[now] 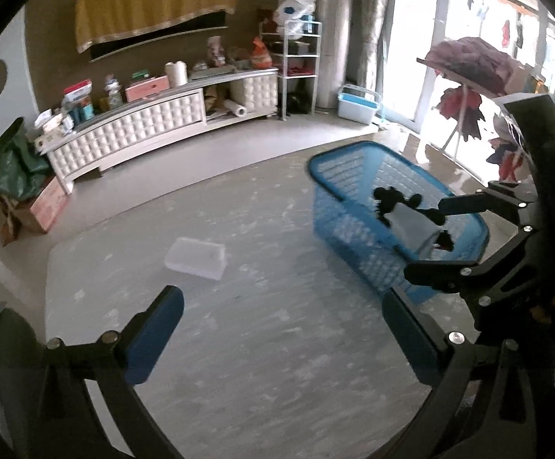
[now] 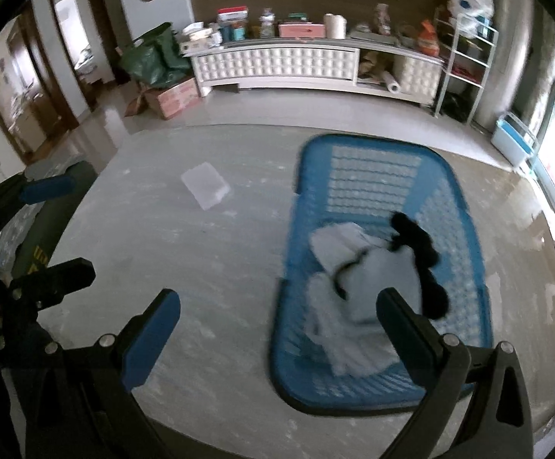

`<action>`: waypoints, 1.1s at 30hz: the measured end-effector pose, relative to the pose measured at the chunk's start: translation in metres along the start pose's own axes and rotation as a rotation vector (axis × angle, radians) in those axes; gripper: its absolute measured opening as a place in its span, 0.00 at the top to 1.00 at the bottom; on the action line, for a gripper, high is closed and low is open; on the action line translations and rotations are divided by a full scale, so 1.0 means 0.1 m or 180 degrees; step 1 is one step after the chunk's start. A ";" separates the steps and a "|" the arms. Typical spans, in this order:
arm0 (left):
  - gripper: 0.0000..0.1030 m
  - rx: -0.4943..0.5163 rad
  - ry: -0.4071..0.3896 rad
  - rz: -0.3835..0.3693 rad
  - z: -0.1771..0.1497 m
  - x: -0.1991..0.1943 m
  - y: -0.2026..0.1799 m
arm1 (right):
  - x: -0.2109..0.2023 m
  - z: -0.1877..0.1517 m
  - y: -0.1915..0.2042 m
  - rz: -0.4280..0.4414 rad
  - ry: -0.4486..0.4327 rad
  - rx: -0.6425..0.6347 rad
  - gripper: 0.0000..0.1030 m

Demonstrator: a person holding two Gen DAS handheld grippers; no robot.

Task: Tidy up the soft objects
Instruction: 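Move both tools away from the basket toward the white foam pad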

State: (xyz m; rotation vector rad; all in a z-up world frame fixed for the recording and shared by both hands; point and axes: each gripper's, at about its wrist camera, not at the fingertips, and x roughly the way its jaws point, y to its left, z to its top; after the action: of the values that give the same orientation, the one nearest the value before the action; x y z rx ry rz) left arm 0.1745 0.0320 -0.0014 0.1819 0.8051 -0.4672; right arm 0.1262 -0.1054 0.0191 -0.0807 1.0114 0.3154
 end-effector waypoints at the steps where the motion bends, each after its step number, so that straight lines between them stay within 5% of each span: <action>1: 0.00 -0.0023 -0.0005 0.0019 -0.02 -0.02 0.04 | 0.03 0.03 0.05 0.0005 0.0007 -0.0036 0.00; 20: 0.00 -0.0708 0.0231 0.0266 -0.42 0.00 1.27 | 0.73 0.58 0.82 0.0257 0.0147 -0.0560 0.00; 33: 0.00 -0.1130 0.0532 0.0415 -0.60 0.50 1.84 | 1.48 0.82 1.05 0.0246 0.0610 -0.0987 0.00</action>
State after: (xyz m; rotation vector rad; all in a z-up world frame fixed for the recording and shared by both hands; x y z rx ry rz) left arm 0.2514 0.1973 -0.0822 -0.0573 1.0194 -0.1819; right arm 0.2347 0.0448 -0.0540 -0.3585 1.1505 0.5415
